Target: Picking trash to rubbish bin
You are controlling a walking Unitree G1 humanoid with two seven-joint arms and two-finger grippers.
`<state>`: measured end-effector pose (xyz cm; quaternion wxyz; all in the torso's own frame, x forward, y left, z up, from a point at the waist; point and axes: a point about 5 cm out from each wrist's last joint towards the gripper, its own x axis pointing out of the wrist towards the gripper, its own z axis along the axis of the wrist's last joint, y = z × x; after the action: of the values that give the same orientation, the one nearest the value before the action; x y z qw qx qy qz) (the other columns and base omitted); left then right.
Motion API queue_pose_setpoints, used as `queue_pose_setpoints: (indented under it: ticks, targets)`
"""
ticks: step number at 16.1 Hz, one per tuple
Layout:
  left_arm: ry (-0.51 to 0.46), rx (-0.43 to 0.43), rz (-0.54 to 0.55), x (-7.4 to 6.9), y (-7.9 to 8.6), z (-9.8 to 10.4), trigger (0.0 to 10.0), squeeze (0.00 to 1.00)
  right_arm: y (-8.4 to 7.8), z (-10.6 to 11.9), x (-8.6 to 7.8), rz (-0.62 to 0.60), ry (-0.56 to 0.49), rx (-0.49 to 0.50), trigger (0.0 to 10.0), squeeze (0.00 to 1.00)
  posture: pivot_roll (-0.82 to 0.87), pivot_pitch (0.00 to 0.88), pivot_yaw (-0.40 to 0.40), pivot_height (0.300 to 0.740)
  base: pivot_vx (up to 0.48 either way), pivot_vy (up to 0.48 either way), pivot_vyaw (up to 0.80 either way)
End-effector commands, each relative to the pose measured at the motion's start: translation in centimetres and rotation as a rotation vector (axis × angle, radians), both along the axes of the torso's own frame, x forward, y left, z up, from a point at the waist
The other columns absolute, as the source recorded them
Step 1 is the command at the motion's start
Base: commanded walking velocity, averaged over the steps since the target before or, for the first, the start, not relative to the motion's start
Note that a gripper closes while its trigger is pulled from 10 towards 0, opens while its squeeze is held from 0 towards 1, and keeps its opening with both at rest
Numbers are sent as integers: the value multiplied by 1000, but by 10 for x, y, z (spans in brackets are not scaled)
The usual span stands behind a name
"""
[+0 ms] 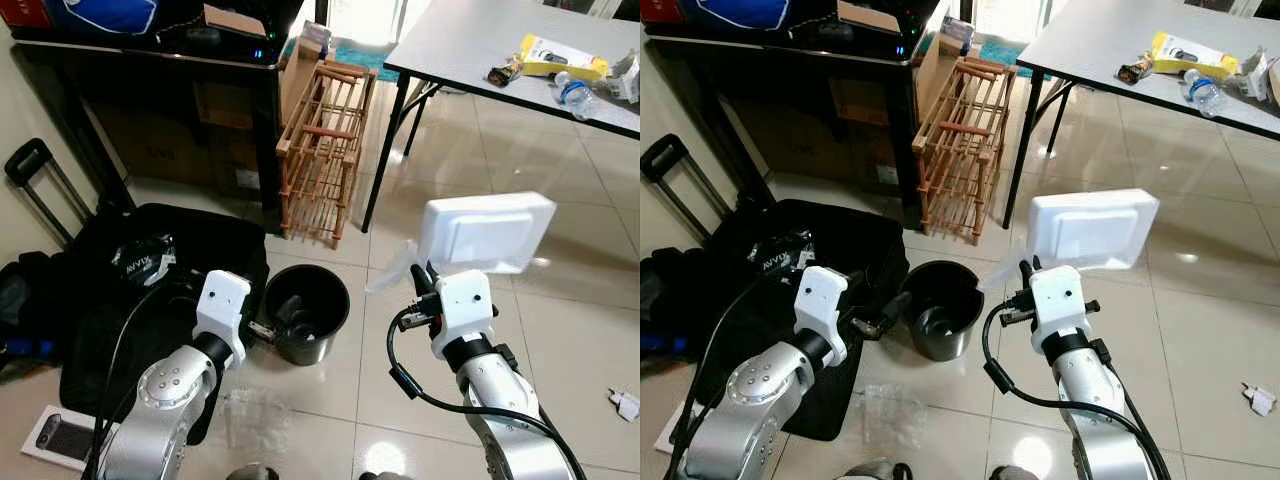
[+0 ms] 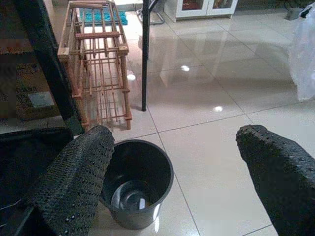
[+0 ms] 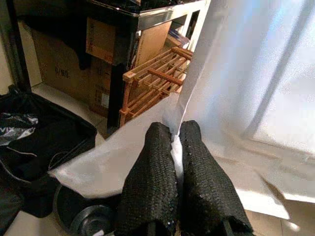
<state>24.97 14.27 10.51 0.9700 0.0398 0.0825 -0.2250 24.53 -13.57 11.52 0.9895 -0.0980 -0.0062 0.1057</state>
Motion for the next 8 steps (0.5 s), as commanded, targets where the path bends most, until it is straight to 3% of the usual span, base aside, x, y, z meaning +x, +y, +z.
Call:
queue_pose_setpoints:
  ticks: [1, 8]
  targets:
    - [3, 6, -2, 0, -2, -2, 10000, 0, -2, 2, -1, -2, -9, -1, 0, 0, 28, 133, -19, 740, 326, 0, 0]
    - [5, 18, 1, 0, -1, -4, 10000, 0, -1, 2, -1, 5, -10, -2, 0, 0, 28, 133, -19, 740, 345, 0, 0]
